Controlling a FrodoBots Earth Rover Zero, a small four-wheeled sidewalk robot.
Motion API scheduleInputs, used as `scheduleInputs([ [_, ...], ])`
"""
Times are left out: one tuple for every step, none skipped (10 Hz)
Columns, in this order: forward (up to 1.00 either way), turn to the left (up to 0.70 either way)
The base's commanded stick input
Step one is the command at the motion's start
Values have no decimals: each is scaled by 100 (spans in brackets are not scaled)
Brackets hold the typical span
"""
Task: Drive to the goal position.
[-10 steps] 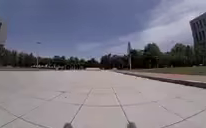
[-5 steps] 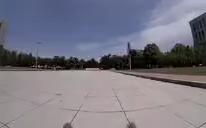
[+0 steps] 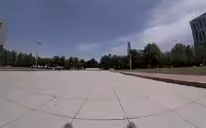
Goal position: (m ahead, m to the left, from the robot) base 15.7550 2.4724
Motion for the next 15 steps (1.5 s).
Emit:
scheduleInputs([
  [45, 3],
  [45, 3],
  [45, 3],
  [45, 3],
  [45, 3],
  [45, 3],
  [45, 3],
  [45, 3],
  [45, 3],
  [45, 3],
  [45, 3],
  [45, 3],
  [45, 3],
  [45, 3],
  [45, 3],
])
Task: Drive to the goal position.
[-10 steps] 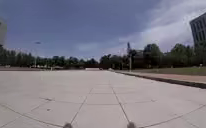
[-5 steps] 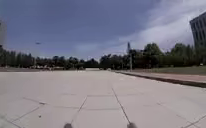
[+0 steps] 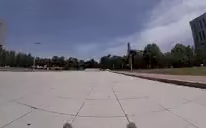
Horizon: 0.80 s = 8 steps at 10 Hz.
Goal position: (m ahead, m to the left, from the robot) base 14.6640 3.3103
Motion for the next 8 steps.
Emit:
scheduleInputs([
  [45, 3],
  [45, 3],
  [45, 3],
  [45, 3],
  [45, 3],
  [45, 3],
  [45, 3],
  [45, 3],
])
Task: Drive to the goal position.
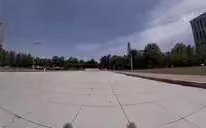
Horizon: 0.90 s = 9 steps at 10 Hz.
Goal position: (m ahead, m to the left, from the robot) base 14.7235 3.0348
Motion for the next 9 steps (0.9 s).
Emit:
scheduleInputs([
  [45, 3],
  [45, 3],
  [45, 3],
  [45, 3],
  [45, 3],
  [45, 3],
  [45, 3],
  [45, 3],
  [45, 3],
])
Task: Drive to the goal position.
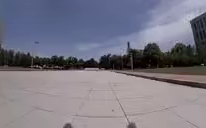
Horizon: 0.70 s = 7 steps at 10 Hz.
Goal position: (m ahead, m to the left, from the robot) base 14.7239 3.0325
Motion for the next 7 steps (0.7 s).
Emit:
scheduleInputs([
  [45, 3],
  [45, 3],
  [45, 3],
  [45, 3],
  [45, 3],
  [45, 3],
  [45, 3],
])
